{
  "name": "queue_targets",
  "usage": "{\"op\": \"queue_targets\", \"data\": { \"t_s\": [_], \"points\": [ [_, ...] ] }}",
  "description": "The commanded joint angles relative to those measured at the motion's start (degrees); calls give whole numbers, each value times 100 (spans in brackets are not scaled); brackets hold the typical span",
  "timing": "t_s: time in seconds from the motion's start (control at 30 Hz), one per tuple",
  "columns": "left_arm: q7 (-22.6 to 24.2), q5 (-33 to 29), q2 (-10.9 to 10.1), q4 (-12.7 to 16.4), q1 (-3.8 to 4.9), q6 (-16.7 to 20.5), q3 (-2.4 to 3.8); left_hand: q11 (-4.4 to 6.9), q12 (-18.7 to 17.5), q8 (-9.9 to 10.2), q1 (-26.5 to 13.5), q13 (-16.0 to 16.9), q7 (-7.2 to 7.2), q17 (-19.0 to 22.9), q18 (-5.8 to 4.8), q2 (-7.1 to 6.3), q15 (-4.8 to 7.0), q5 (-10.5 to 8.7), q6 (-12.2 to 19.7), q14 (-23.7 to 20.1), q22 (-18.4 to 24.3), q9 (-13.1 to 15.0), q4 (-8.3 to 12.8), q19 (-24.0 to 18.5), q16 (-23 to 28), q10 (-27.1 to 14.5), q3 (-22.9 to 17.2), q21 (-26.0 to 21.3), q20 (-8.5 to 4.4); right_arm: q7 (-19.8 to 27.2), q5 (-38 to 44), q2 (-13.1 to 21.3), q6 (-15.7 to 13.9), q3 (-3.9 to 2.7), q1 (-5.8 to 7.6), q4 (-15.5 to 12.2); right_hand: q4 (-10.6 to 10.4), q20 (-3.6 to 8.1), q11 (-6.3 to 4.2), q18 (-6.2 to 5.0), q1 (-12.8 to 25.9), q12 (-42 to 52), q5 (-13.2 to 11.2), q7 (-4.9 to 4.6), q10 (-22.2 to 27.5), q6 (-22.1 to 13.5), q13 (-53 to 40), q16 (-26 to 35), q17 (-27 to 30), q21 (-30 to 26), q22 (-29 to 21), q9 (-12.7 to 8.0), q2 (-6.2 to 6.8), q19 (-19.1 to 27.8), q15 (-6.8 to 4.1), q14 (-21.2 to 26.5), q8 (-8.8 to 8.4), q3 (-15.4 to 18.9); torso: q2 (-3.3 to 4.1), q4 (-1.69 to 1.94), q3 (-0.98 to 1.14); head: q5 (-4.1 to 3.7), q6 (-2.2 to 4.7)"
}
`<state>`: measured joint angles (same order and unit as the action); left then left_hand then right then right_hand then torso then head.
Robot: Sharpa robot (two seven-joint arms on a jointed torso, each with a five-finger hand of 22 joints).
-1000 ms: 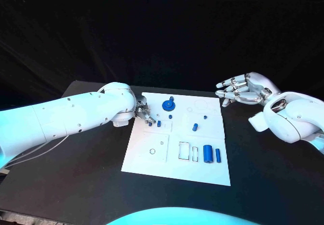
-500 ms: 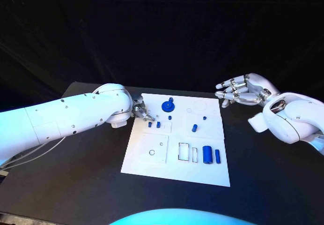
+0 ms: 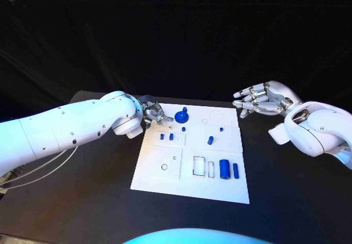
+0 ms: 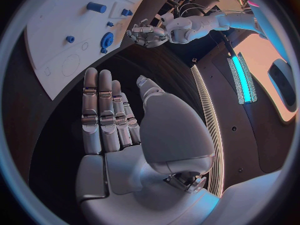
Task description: Assemble the parts on the task board
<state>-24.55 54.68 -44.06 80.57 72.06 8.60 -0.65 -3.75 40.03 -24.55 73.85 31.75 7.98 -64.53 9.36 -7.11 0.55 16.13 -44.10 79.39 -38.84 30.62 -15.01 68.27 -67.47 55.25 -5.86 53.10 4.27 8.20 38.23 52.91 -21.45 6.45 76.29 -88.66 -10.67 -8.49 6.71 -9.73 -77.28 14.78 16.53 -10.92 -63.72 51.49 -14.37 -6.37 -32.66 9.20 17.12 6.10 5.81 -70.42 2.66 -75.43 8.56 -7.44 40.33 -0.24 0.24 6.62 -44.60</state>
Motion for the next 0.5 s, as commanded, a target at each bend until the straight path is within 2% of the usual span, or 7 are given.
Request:
{"op": "queue_targets", "data": {
  "t_s": [0.03, 0.1, 0.17, 0.3, 0.5],
  "points": [
    [1280, 238, 107, -26, -15, 504, -28, -50, -258, 134, 583, -242, 64, 432, 97, 31, -28, 21, -37, -276, 412, -222, 184, -189, 405, -204, -208, -409, 54, 40, 7, -2, 28, -2, -2, 4, -5, -37, 10, -77, 18, 24, 23, -18, 45, -6, 10, 36, -2, -37, -8, -9, -46, -24, 31, -21, -1, 48, 1, 1, -5, -71, 49],
    [1613, 659, 180, -57, -39, 614, -46, -36, -449, 249, 908, -458, 52, 746, 120, 12, -63, 32, -122, -476, 530, -420, 266, -234, 684, -275, -367, -573, 65, 42, 7, -4, 29, -2, -3, 4, -5, -37, 10, -77, 18, 24, 23, -18, 45, -6, 10, 36, -2, -37, -8, -9, -46, -24, 31, -21, -1, 48, 4, -4, -6, -83, 65],
    [1908, 1172, 265, -88, -85, 684, -59, -60, -625, 348, 1105, -667, 30, 993, 125, -72, -67, 35, -240, -614, 597, -606, 316, -229, 883, -325, -464, -672, 73, 44, 8, -6, 31, -2, -5, 4, -5, -37, 10, -77, 18, 24, 23, -18, 45, -6, 10, 36, -2, -37, -8, -9, -46, -24, 31, -21, -1, 48, 5, -9, -9, -103, 89],
    [2144, 2035, 440, -203, -151, 640, -73, -74, -968, 635, 1284, -1148, 3, 1441, 130, -239, -86, 21, -490, -750, 734, -1057, 338, -132, 1192, -306, -602, -851, 64, 47, 9, -7, 32, -2, -10, 0, -5, -37, 10, -77, 18, 24, 23, -18, 45, -6, 10, 36, -2, -37, -8, -9, -46, -24, 31, -21, -1, 48, 2, -8, -3, -132, 121],
    [2179, 2944, 655, -419, -242, 465, -97, -73, -1205, 834, 1397, -1507, -57, 1473, 125, -313, -63, 13, -698, -615, 759, -1368, 426, 11, 1058, -310, -735, -861, 51, 50, 19, -7, 31, -2, -15, -19, -5, -37, 10, -77, 18, 24, 23, -18, 45, -6, 10, 36, -2, -37, -8, -9, -46, -24, 31, -21, -1, 48, 6, -11, -3, -180, 144]
  ]
}}
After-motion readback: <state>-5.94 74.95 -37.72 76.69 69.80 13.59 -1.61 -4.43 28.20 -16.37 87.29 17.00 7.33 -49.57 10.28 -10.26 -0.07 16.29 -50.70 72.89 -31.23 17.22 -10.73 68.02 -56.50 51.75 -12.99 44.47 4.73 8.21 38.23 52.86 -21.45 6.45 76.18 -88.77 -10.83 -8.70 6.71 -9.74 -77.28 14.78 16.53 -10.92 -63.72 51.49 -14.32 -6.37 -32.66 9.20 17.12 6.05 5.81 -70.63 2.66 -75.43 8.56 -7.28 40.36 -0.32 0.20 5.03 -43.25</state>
